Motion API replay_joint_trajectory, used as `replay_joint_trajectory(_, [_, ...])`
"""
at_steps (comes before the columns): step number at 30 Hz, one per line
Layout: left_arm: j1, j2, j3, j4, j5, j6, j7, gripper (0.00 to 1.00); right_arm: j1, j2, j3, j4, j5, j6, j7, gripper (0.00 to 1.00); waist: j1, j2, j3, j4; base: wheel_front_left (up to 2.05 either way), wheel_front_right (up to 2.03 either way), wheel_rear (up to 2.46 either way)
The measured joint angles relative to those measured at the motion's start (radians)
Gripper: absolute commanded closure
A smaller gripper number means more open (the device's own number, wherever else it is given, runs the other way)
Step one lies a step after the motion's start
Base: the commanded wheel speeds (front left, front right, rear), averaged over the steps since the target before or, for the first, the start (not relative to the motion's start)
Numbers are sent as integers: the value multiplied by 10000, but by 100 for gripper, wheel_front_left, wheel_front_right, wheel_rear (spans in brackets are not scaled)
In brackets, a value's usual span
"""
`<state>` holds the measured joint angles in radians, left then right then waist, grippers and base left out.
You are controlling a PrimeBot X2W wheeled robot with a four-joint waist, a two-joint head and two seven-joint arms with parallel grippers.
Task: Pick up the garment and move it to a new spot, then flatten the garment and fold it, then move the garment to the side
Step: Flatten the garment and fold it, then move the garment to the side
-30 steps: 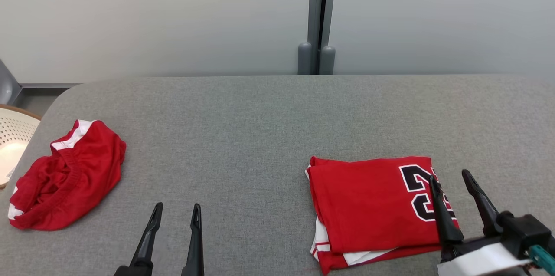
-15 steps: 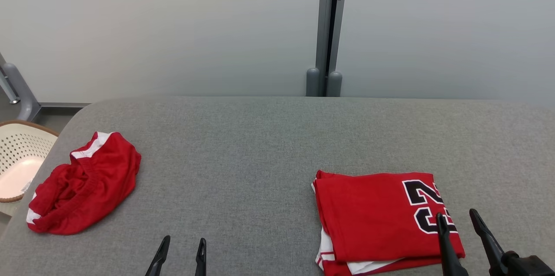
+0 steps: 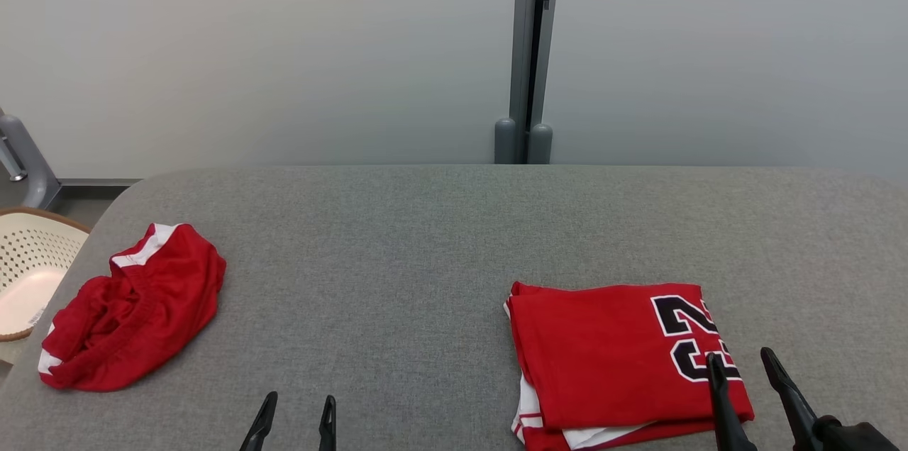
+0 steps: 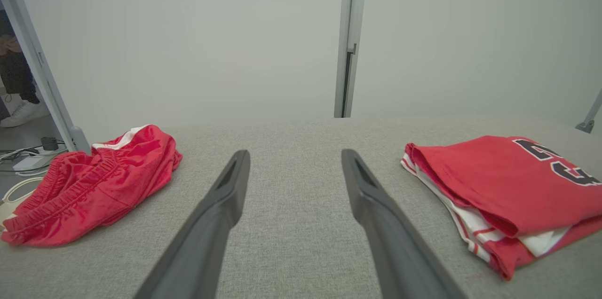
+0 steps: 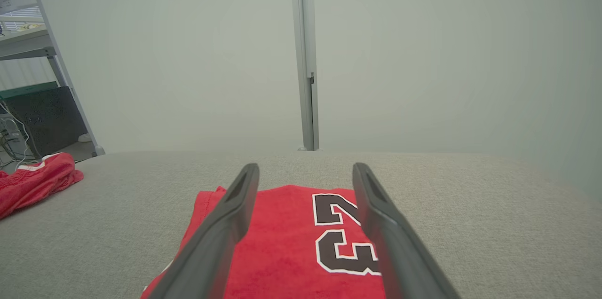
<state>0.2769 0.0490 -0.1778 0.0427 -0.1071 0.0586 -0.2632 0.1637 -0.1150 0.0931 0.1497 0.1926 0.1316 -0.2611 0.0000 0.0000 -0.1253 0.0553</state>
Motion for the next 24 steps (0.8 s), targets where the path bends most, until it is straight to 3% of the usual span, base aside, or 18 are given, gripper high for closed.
replay_joint_trajectory(12, [-123,6,-104,36,92,10,0,0,-230,-201,25,268,63,2,0,0,0,0,264,89,0,0,0])
replay_joint_trajectory(18, [-438,0,-387,-73,81,-50,-2,0,-1388,-1360,128,2182,1118,2,0,0,0,0,685,103,0,0,0])
replay_joint_trajectory(24, [-845,0,-696,-44,188,-127,0,0,-3215,-2807,1432,4311,3114,-6,786,0,0,0,1384,138,0,0,0])
